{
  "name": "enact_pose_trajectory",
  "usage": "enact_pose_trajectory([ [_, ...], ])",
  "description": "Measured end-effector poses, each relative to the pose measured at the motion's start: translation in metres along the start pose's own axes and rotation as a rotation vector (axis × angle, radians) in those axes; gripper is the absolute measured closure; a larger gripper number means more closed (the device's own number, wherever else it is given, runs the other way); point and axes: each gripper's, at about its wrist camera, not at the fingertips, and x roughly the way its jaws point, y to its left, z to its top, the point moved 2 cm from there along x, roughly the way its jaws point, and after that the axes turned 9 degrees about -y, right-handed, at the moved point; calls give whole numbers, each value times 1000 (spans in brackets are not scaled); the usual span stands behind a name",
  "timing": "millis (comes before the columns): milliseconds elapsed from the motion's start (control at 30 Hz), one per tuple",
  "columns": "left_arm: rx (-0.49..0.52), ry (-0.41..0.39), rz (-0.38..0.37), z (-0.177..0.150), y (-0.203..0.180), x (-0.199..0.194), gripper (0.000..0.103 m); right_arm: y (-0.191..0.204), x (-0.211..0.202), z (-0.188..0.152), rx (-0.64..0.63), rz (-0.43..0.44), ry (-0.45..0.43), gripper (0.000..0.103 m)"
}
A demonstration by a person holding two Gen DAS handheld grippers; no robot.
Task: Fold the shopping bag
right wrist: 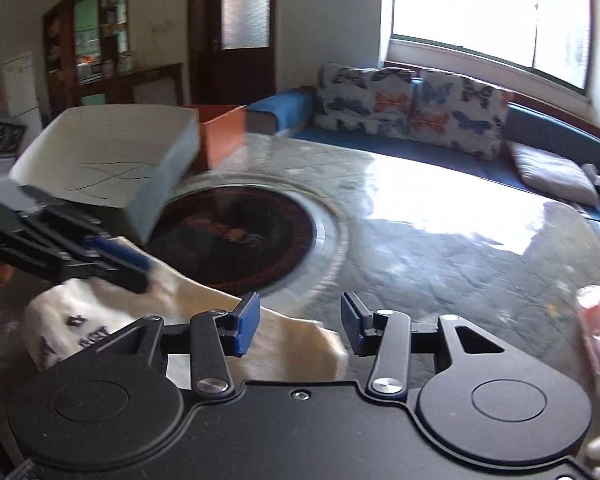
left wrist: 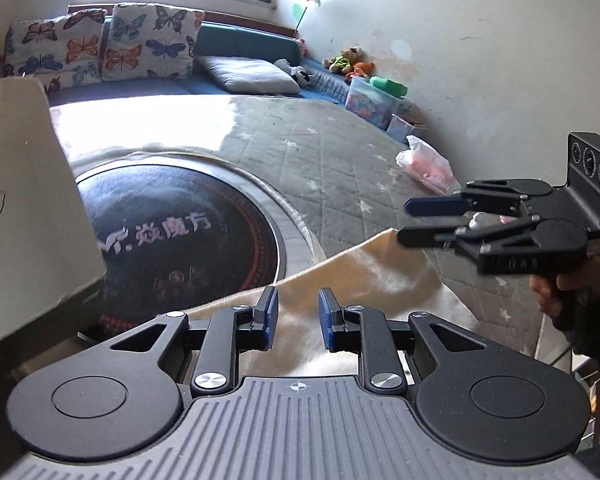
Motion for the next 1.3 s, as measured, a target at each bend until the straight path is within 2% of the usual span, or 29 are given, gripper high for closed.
enact_pose_trajectory([
  [67,-17,11,7,-1,3,9,81,10,15,-1,-23,32,19,67],
  [267,-52,50,19,-11,15,19,83,14,44,-12,8,47,90,76],
  [400,-73,60,21,-16,23,22,91,10,49,-18,31,49,122,77],
  [533,-86,62,18,-14,23,20,91,8,49,-14,51,55,140,77],
  [700,-71,42,2,-12,13,20,90,21,44,-10,44,105,114,77],
  [800,-51,47,43,-13,15,24,90,29,49,-14,29,126,135,77],
  [933,-63,37,74,-16,30,20,100,21,52,-16,77,135,139,77],
  [1167,-112,13,70,-21,48,9,100,16,45,-20,43,130,145,78],
  [1300,-109,-2,84,-25,45,9,100,13,42,-22,35,115,151,78],
])
